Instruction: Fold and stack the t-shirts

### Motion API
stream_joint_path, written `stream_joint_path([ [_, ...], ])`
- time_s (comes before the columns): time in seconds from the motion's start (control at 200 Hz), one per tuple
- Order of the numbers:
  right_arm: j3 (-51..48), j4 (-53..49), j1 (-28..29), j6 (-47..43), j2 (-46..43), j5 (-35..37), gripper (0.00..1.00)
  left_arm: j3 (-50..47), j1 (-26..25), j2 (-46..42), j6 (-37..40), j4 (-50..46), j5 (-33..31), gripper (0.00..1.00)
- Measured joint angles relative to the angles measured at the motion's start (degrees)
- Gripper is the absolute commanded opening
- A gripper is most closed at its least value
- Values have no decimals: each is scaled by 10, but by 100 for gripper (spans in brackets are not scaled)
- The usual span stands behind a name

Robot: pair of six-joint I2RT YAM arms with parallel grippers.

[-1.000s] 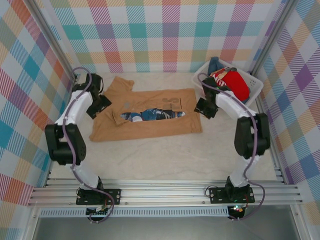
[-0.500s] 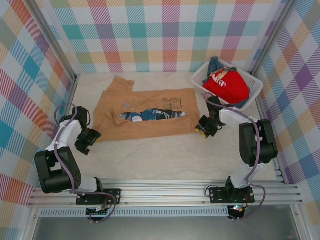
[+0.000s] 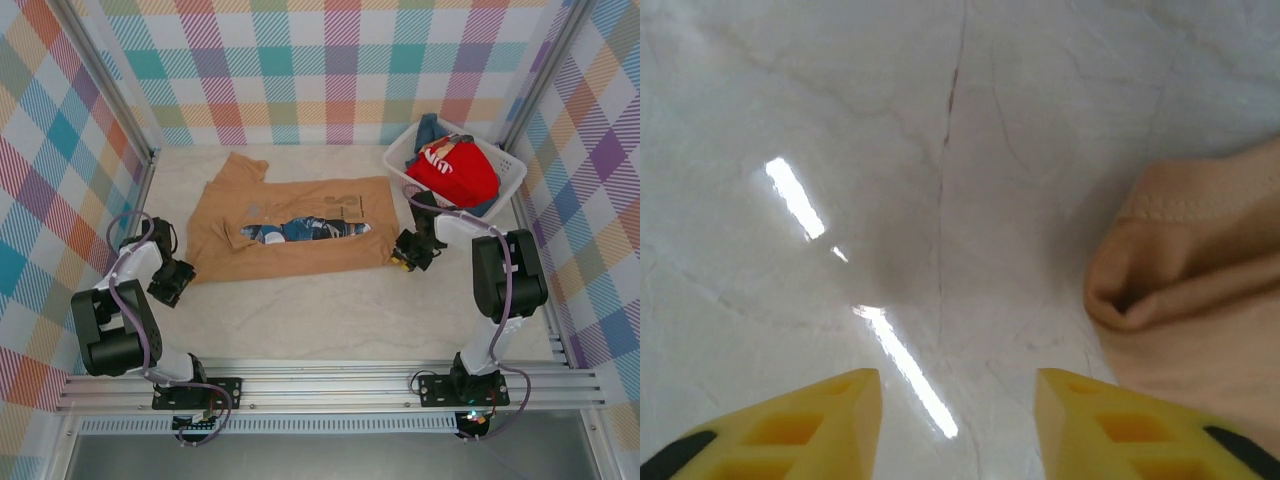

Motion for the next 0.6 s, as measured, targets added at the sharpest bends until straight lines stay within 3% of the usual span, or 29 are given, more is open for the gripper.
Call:
stream_joint_path([
  [0.11,2,0,0,-9,4,5,0,1,10,29,5,16,-14,17],
  [0.245,2,-2,0,-11,4,10,0,1,11,45,9,23,-34,0],
  [0.6,9,-40,0,-40,-17,46,0,10,16,59,11,30,-63,0],
])
